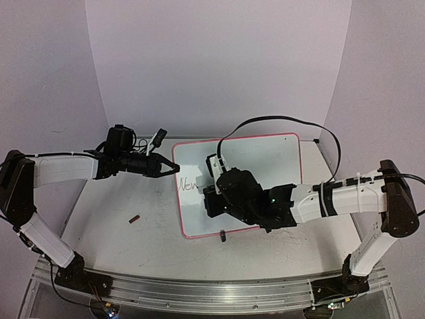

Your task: Write a sentence on the whiteboard

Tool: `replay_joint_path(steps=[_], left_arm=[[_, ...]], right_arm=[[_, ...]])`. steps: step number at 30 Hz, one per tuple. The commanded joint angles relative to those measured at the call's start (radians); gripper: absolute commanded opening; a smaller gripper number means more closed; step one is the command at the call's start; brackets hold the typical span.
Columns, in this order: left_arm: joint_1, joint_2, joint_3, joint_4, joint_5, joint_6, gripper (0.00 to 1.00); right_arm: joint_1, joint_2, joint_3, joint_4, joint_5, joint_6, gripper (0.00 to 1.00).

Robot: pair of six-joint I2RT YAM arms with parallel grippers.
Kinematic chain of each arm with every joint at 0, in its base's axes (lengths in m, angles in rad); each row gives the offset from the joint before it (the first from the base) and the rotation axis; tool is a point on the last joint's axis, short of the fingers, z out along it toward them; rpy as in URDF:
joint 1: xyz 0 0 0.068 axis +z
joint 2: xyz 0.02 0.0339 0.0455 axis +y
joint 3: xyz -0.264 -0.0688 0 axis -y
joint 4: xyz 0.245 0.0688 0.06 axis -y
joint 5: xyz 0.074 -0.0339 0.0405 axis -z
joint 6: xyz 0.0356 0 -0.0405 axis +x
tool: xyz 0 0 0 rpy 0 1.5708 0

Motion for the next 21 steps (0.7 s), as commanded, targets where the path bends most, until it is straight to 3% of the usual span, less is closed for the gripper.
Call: replay_joint_path(steps=[1, 21], left_arm=[[-0.007, 0.000, 0.005, 0.027, 0.030, 0.000, 0.11], [-0.007, -0.007, 0.002, 0.027, 0.030, -0.001, 0.11]], right_arm=[[-0.005, -0.026, -0.008, -0.034, 0.027, 0.006, 0.00], [-0.022, 0.007, 0.067, -0.028, 0.084, -0.033, 0.00]])
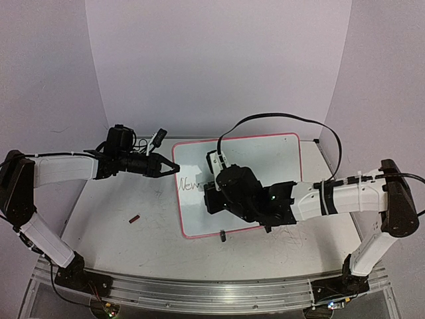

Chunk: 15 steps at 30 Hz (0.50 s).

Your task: Write a sentence on the whiteboard

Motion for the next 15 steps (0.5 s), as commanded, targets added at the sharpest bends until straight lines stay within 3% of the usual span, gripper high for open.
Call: replay_joint_path(steps=[1, 15], left_arm=[[-0.007, -0.008, 0.002, 0.027, 0.030, 0.000, 0.11], [-0.007, -0.011, 0.001, 0.027, 0.025, 0.001, 0.11]], right_arm=[[-0.019, 0.009, 0.042, -0.010, 0.053, -0.013, 0.00], [-0.019, -0.005, 0.041, -0.009, 0.023, -0.017, 0.00]])
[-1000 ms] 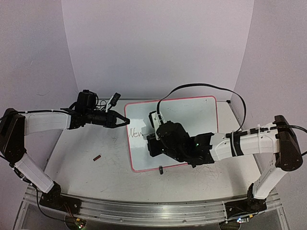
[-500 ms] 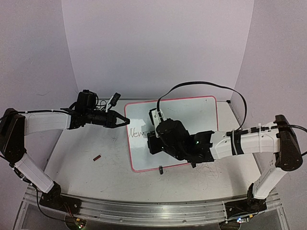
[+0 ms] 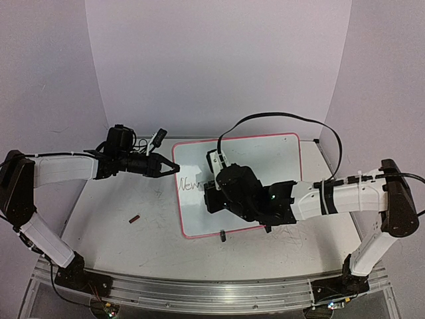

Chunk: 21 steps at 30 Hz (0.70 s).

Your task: Write a sentence on the whiteboard

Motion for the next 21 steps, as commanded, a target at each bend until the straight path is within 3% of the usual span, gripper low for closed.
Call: replay_joint_path(steps=[1, 13, 21], left_arm=[[-0.007, -0.011, 0.001, 0.027, 0.026, 0.001, 0.11], [-0.007, -0.014, 0.000, 0.027, 0.021, 0.001, 0.11], [-0.007, -0.016, -0.002, 0.027, 0.017, 0.000, 0.11]], right_arm=[[-0.017, -0.009, 0.036, -0.006, 0.012, -0.014, 0.00], [-0.016, -0.187, -0.111, 0.036, -0.057, -0.001, 0.00], [-0.017, -0.191, -0.129, 0.045, -0.048, 0.011, 0.00]])
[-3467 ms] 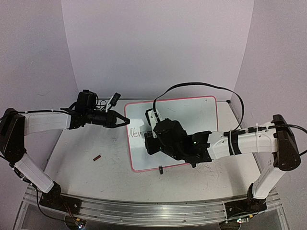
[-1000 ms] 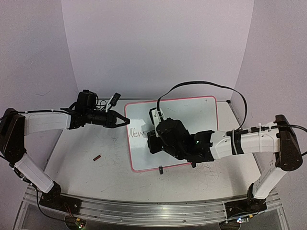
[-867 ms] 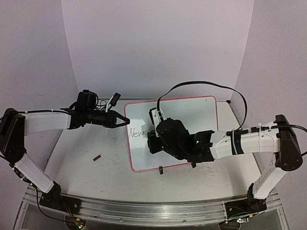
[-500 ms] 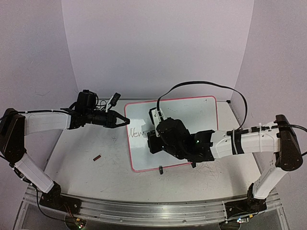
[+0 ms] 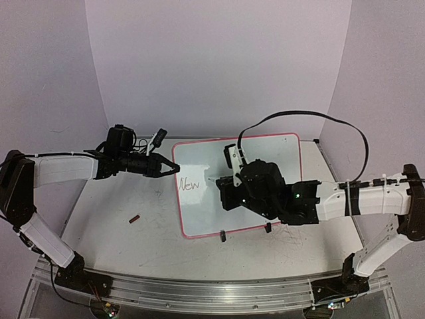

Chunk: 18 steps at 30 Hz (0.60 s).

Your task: Write a sentence on the whiteboard

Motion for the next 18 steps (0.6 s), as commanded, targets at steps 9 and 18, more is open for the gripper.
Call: replay_joint_path(steps=[9, 18], left_arm=[[-0.006, -0.014, -0.001, 0.027, 0.013, 0.001, 0.11], [-0.006, -0.012, -0.001, 0.027, 0.010, 0.003, 0.10]], right_arm=[[-0.001, 0.003, 0.005, 0.025, 0.018, -0.006, 0.00], [0.000, 0.031, 0.031, 0.024, 0.024, -0.017, 0.00]])
